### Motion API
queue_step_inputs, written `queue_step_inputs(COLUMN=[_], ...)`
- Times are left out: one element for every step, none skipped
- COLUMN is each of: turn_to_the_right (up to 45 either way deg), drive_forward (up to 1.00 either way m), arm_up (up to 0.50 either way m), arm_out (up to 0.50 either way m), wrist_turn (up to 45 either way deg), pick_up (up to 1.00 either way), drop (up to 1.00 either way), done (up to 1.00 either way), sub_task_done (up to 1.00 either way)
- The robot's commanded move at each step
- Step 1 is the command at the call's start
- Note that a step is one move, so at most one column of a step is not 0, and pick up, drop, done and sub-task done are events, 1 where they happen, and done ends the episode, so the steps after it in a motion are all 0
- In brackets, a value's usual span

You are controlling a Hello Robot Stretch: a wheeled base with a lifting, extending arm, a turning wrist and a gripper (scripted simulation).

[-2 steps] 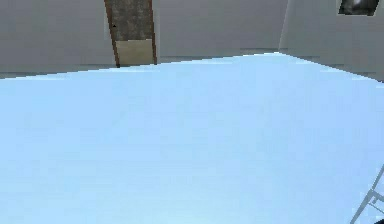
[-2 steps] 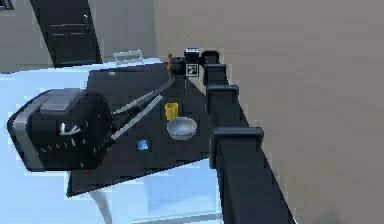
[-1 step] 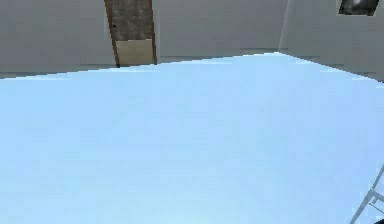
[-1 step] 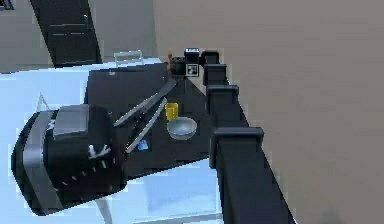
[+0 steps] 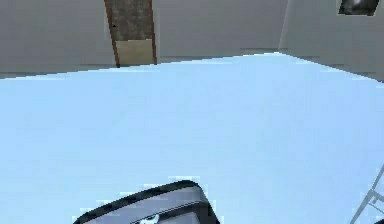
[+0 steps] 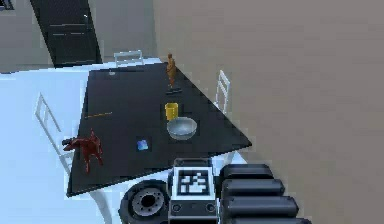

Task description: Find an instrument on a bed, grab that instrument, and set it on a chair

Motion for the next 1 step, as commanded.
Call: queue_step_inputs(turn_to_the_right=[45.0], drive_forward=[0.00], arm_up=[0.00], arm_out=[0.00], wrist_turn=[0.0], pick_up=[0.00], drop=[0.00], done=[0.00], sub_task_done=[0.00])
